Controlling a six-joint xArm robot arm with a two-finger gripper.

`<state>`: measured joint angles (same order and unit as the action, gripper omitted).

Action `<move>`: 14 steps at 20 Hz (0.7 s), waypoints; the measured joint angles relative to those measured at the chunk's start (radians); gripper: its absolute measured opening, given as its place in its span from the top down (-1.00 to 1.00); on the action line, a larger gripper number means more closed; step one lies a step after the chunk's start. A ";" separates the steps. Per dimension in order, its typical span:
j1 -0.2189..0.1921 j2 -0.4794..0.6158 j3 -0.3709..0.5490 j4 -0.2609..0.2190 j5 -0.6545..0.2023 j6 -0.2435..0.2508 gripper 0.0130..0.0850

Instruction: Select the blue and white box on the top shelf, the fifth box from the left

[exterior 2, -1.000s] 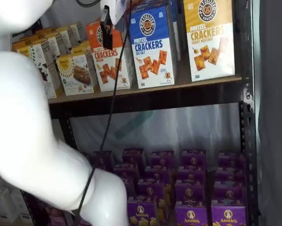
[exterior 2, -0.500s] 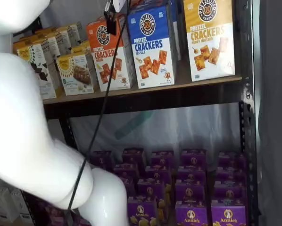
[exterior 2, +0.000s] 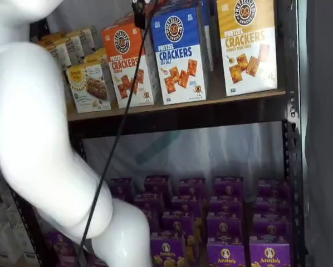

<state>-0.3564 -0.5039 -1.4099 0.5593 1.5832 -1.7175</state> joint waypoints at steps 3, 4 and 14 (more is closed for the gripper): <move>0.013 0.036 -0.027 -0.019 -0.007 0.000 -1.00; 0.017 0.047 -0.034 -0.024 -0.013 -0.001 -1.00; 0.039 0.136 -0.098 -0.067 -0.040 -0.011 -1.00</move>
<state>-0.3177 -0.3675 -1.5083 0.4920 1.5428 -1.7284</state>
